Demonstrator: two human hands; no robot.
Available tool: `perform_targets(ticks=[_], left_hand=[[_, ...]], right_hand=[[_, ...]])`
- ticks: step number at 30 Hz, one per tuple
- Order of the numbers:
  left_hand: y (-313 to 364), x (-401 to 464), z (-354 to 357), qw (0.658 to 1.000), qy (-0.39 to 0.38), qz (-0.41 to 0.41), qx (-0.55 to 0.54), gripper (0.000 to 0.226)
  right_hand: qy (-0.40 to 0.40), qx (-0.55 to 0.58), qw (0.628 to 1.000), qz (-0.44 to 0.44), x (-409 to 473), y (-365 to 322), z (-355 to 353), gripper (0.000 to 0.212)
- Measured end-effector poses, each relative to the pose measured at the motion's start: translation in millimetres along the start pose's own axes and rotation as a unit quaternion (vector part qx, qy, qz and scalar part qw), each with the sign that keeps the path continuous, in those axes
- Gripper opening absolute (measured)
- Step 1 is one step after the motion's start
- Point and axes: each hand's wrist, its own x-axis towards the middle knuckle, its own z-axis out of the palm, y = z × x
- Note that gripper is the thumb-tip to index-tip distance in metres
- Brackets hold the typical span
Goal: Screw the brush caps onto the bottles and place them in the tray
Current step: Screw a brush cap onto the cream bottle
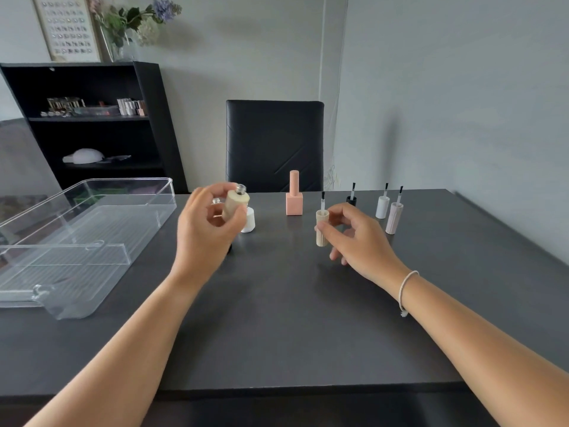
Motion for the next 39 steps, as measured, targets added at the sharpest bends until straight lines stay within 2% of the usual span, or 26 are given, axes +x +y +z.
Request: perform_targets(ticks=[2, 5, 9, 15, 36, 39], left_hand=[[1, -5, 8, 0.999, -0.039, 0.023, 0.001, 0.032], [1, -13, 17, 0.995, -0.091, 0.047, 0.004, 0.030], [0, -17, 21, 0.990, -0.130, 0.060, 0.003, 0.040], [3, -19, 22, 0.989, -0.139, 0.054, 0.008, 0.038], [4, -21, 22, 0.982, -0.173, 0.063, 0.040, 0.029], [4, -22, 23, 0.979, -0.187, 0.070, 0.035, 0.028]], right_hand=[[-0.011, 0.025, 1.000, -0.014, -2, -4, 0, 0.003], [-0.003, 0.033, 0.998, -0.050, -4, -10, -1, 0.013], [0.019, 0.087, 0.994, -0.060, -3, -15, -7, 0.021], [0.031, 0.142, 0.987, -0.065, -3, -17, -12, 0.007], [0.001, 0.092, 0.993, -0.073, -5, -17, -12, 0.003], [-0.010, 0.081, 0.994, -0.075, -7, -17, -11, 0.010]])
